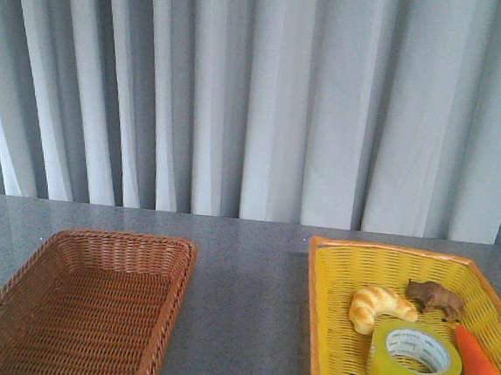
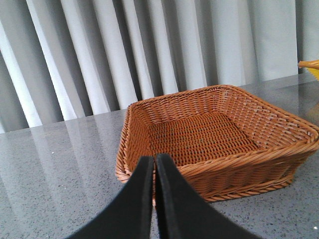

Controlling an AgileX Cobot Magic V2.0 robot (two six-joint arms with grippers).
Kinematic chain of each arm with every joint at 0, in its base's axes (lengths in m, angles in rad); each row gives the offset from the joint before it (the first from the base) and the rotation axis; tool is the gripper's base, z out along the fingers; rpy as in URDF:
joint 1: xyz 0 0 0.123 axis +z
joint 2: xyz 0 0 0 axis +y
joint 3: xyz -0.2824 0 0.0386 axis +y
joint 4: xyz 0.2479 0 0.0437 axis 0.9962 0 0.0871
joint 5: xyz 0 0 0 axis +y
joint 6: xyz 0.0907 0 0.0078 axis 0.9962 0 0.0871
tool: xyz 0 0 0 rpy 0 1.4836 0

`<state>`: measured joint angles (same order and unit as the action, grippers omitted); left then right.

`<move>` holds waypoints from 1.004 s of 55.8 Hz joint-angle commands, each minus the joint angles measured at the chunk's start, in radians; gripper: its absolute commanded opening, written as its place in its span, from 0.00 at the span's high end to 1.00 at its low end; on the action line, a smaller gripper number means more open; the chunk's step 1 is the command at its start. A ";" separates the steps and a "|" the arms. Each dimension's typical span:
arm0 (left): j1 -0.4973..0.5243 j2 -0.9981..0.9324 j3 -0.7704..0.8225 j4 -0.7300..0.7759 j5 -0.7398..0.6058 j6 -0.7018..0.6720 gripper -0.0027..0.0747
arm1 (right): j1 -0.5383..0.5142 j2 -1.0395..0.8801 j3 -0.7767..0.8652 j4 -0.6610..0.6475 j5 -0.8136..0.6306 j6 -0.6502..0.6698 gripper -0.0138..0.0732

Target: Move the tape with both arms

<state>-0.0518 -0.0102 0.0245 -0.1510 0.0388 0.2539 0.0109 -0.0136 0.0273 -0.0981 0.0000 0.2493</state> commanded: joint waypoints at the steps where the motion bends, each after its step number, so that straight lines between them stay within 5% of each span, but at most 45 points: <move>1: 0.000 -0.017 -0.015 -0.012 -0.075 -0.005 0.97 | -0.003 -0.008 0.003 -0.002 -0.072 -0.002 0.85; 37: 0.000 -0.017 -0.015 -0.012 -0.079 -0.005 0.97 | -0.003 -0.008 0.003 -0.002 -0.072 -0.002 0.85; 56: 0.000 -0.017 -0.015 -0.022 -0.205 -0.024 0.97 | -0.003 -0.008 0.002 0.044 -0.086 0.004 0.85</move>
<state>-0.0518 -0.0102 0.0245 -0.1521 -0.0341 0.2539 0.0109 -0.0136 0.0273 -0.0848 0.0000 0.2501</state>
